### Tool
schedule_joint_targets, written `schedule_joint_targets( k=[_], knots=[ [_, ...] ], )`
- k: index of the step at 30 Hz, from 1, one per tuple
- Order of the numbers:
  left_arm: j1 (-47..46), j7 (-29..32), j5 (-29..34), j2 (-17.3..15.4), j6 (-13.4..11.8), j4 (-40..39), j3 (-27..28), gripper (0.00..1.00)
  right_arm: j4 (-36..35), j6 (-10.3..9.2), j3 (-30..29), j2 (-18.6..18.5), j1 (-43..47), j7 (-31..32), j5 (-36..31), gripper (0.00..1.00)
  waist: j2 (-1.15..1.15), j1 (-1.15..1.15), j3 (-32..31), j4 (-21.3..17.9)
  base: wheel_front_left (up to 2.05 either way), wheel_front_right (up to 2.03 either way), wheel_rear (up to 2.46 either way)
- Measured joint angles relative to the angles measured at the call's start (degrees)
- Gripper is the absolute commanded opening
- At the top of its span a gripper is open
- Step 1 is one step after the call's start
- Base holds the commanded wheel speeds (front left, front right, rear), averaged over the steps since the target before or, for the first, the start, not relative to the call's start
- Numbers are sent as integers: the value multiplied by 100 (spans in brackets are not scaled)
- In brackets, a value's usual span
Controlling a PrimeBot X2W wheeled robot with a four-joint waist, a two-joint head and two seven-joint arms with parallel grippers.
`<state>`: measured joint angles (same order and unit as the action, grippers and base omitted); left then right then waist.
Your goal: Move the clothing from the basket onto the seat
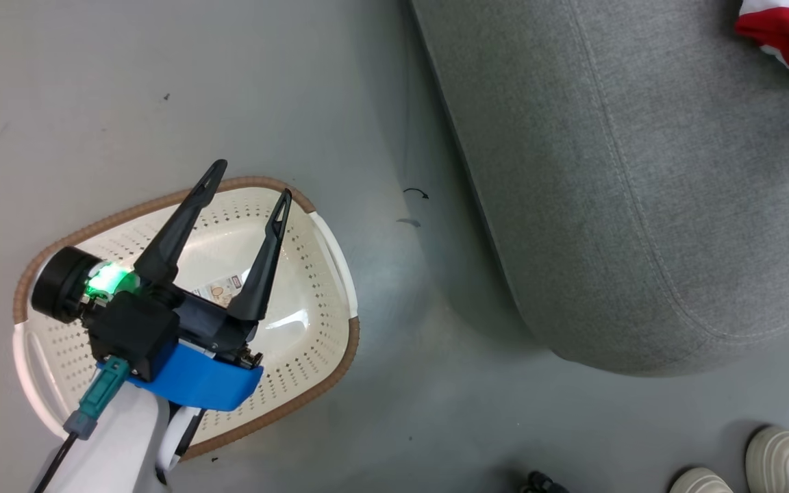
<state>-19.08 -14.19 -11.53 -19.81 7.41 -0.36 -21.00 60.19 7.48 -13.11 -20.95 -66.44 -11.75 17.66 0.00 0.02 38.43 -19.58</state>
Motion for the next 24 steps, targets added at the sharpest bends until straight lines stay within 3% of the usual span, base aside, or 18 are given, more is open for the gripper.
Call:
schedule_joint_targets(
  k=[6, 13, 24],
  knots=[
    [18, -11, -52, 40, -3, 159, -59, 100, 406, 1, 212, 25, 61, -45, -455, 100, 0, 0, -188, 72, 0, 0, 0],
    [65, -68, -114, 279, -18, 448, -108, 100, 669, 1, 257, 196, 255, -194, -517, 100, 0, -1, -675, 141, 0, 0, 0],
    [514, -80, -318, 731, -137, 827, 197, 100, 474, 1, 464, 360, 1209, -314, -656, 100, 0, -2, -1692, 385, 0, 0, 0]
  ],
)
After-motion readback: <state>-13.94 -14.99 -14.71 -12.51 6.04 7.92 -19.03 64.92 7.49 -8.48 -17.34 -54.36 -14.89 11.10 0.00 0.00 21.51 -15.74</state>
